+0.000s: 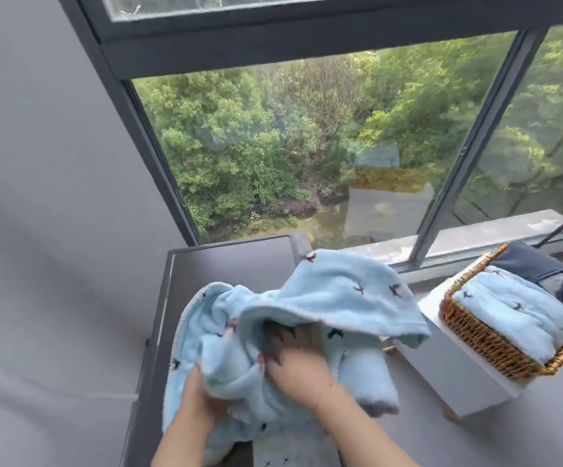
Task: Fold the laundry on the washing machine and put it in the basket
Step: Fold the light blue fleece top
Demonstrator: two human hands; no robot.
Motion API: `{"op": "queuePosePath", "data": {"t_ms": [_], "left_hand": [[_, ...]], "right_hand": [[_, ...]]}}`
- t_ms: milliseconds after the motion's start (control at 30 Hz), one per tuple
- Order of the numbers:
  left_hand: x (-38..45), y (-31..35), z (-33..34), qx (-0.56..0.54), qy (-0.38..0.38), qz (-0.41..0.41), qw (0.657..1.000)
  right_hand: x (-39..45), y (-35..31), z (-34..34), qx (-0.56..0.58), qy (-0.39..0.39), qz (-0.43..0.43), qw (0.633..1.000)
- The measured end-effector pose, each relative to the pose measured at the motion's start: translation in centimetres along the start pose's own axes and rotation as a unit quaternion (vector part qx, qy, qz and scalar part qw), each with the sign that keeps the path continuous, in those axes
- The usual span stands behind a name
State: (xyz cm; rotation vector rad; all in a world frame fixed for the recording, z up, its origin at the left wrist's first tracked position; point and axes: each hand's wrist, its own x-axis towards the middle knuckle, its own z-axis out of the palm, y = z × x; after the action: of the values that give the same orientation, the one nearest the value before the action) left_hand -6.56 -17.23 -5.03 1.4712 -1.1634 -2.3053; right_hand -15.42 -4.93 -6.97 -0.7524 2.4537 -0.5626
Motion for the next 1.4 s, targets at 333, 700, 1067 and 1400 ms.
{"op": "queuePosePath", "data": {"t_ms": [333,700,1067,1400], "left_hand": [[0.7,0.6,-4.6,0.021,-0.172,0.017,0.985],[5.0,-2.2,-5.5,0.277,-0.040,0.116,0.953],[2.2,-2.8,1.5,0.585,0.045,0.522,0.619],[0.9,-5.5,15.9,0.712,-0.183,0.513,0.442]], "right_hand": [[1.1,-1.1,4.1,-0.157,0.054,-0.038,0.985],[-1.7,0.5,1.2,0.060,0.053,-0.077,0.994],[-1.7,13.7,-7.1,0.381,0.336,0.190,0.840],[1.6,19.0,-5.7,0.563,0.163,0.277,0.762]]}}
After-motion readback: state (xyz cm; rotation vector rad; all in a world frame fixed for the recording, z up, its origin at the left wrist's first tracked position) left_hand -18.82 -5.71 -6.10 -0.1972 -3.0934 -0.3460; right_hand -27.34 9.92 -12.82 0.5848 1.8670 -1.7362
